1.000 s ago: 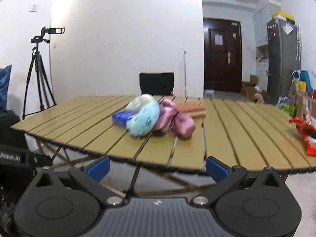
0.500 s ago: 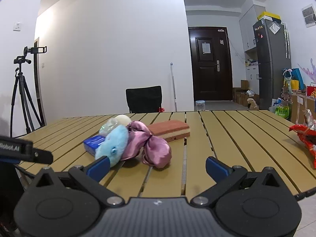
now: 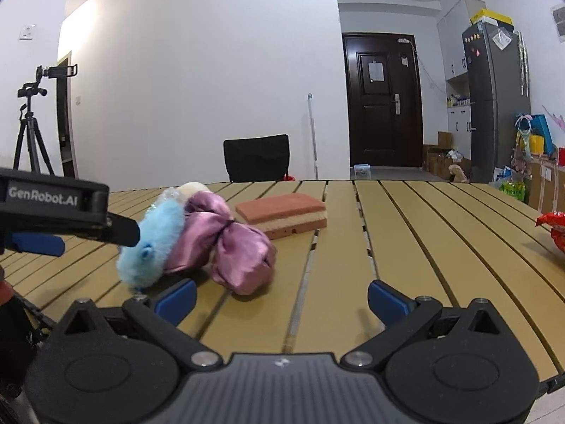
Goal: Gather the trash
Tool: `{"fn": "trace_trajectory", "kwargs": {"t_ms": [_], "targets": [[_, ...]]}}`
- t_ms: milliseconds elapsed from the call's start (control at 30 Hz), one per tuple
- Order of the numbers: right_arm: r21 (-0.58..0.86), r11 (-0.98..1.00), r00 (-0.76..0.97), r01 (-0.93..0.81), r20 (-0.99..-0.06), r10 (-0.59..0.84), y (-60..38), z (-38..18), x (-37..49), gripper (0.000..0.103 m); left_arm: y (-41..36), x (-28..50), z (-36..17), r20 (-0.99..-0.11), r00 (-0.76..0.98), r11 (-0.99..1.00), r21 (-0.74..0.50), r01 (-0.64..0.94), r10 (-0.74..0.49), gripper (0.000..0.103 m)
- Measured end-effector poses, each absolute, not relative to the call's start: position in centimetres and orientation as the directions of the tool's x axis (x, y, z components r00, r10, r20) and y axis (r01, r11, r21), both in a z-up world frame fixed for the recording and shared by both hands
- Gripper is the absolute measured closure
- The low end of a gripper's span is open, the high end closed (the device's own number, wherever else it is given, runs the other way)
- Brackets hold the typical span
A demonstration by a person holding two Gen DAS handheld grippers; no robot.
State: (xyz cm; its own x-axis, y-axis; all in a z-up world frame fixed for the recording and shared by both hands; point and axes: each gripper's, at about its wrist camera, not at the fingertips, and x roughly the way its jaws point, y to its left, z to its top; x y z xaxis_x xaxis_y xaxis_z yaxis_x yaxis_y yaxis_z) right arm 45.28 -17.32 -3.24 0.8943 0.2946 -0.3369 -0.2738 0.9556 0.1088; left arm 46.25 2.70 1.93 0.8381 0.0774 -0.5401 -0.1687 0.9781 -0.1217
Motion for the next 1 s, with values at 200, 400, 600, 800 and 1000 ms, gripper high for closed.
{"fn": "trace_trajectory", "kwargs": {"t_ms": [200,400,600,800,1000], "targets": [[0.158,0.957,0.898,-0.242,-0.339,0.282,-18.6,-3.6,46.4,0.000,2.3,48.0,0.8,-0.551,0.832,0.972,-0.154,-0.180,0.066,0.000],[0.160,0.958,0.889,-0.237,-0.362,0.280,-18.7,-4.3,47.0,0.000,2.7,49.4,-0.3,-0.565,0.821,0.958,-0.184,-0.221,0.081,0.001],[0.136,0.964,0.895,-0.228,-0.360,0.262,-18.5,-4.5,47.2,0.000,3.3,50.1,-1.0,-0.580,0.815,0.954,-0.232,-0.188,0.020,0.037],[0.102,0.971,0.901,-0.218,-0.361,0.240,-17.9,-4.8,47.0,0.000,3.1,49.4,-1.0,-0.556,0.831,0.962,-0.210,-0.172,0.027,0.043],[0.053,0.980,0.904,-0.193,-0.378,0.199,-16.9,-4.7,47.1,0.000,3.0,48.7,-0.5,-0.531,0.846,0.971,-0.170,-0.166,0.052,0.043]]}}
